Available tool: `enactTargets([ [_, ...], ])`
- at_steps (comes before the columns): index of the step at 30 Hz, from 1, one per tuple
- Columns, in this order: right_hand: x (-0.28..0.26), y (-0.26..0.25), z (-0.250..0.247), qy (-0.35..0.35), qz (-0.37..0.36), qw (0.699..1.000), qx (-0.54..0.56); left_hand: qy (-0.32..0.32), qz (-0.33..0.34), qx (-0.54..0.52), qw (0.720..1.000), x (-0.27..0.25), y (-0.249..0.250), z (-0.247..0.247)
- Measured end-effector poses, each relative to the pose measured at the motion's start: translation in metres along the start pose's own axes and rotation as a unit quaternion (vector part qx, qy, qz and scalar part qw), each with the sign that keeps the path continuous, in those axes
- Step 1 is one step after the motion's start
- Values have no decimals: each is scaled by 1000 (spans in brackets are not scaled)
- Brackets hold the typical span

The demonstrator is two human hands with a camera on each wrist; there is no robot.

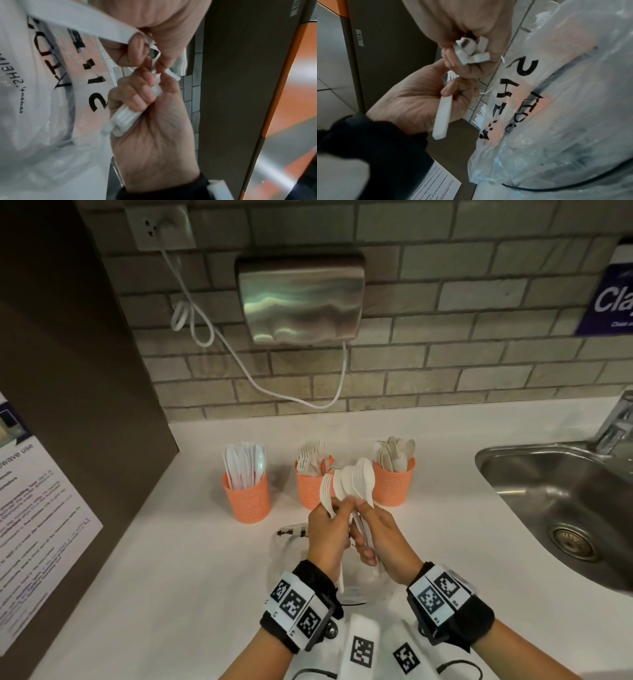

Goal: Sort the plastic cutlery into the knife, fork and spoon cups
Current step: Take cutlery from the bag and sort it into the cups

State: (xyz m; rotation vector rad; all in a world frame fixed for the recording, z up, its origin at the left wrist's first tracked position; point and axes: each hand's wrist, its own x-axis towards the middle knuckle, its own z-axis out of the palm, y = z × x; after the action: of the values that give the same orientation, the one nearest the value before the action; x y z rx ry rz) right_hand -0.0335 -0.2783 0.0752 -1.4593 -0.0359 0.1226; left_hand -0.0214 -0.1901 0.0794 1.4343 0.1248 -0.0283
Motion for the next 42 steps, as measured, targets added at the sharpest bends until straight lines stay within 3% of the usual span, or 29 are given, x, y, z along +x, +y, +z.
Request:
enactTargets([
  [4,-5,0,-2,-6,-26,999,-23,49,19,-27,998,4,5,-3],
  [8,-5,6,-6,36,-15,998,-45,112,70,-91,987,10,14,-10],
  [11,-5,11,-10,59,-55,989,-127,91,62,-113,988,9,14,-13],
  [16,-4,18,-10,77,-124,966,-213,0,91,30,995,-5,0,-5],
  [20,-1,25,-10,85,-131,958,-240,21,104,87,991,-7,-8,2],
  [26,-8,10,-6,24,-20,996,-84,32,94,64,993,-7,-2,6],
  [32,-5,2,-8,37,-20,999,-25,60,87,42,993,-4,5,8],
  [35,-4,0,-12,30,-9,999,20,69,64,-29,995,-2,14,6],
  [40,-4,0,-20,-1,95,981,168,100,21,-150,983,12,28,-12],
  [42,-3,0,-24,-45,142,952,267,86,-11,-176,981,16,28,-17],
])
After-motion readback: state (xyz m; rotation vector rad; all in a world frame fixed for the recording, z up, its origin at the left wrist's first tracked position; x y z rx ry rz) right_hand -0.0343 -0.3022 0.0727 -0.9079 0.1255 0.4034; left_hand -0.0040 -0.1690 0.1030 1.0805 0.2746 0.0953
